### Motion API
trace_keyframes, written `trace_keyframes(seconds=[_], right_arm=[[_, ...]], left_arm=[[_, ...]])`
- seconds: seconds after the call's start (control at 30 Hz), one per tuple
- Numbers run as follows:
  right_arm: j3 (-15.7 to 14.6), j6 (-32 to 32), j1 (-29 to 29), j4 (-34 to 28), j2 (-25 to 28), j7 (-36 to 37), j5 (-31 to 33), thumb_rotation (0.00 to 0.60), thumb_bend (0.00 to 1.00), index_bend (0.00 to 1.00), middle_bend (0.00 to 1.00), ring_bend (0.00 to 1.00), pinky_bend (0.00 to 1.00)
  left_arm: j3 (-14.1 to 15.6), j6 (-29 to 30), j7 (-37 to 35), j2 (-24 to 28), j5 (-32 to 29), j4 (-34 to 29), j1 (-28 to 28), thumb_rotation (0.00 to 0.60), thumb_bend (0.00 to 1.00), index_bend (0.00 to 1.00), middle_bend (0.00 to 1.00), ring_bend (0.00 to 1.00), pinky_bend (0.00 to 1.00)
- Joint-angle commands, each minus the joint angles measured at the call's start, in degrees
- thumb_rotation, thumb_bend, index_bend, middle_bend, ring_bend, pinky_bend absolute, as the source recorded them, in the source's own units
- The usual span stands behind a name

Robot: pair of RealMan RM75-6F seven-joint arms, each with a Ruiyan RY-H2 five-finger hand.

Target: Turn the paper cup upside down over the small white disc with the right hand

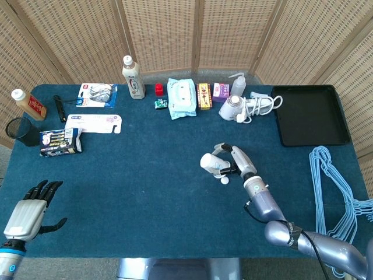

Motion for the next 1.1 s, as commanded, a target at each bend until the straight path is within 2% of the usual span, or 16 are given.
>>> trace_keyframes(seconds=[0.03, 0.57, 1.1], right_arm=[[0.0, -0.4, -1.1, 0.5, -1.1, 2.8, -2.3, 0.536, 0.24, 0.49, 0.24, 0.24, 0.07], [-3.0, 0.5, -3.5, 4.3, -3.7, 8.9, -9.6, 0.537, 0.24, 0.48, 0.24, 0.24, 0.06], [-5.2, 1.4, -5.2, 5.1, -1.5, 9.7, -13.2, 0.531, 0.24, 0.45, 0.23, 0.23, 0.04]], left_arm=[[0.1, 0.0, 0.2, 0.1, 0.0, -0.2, 0.1, 0.383, 0.23, 0.07, 0.13, 0.06, 0.13], [0.1, 0.0, 0.6, 0.6, 0.1, -1.2, -0.1, 0.386, 0.23, 0.07, 0.13, 0.06, 0.13], [0.1, 0.0, 1.1, 0.7, 0.4, -1.8, -0.2, 0.389, 0.23, 0.07, 0.13, 0.06, 0.13]])
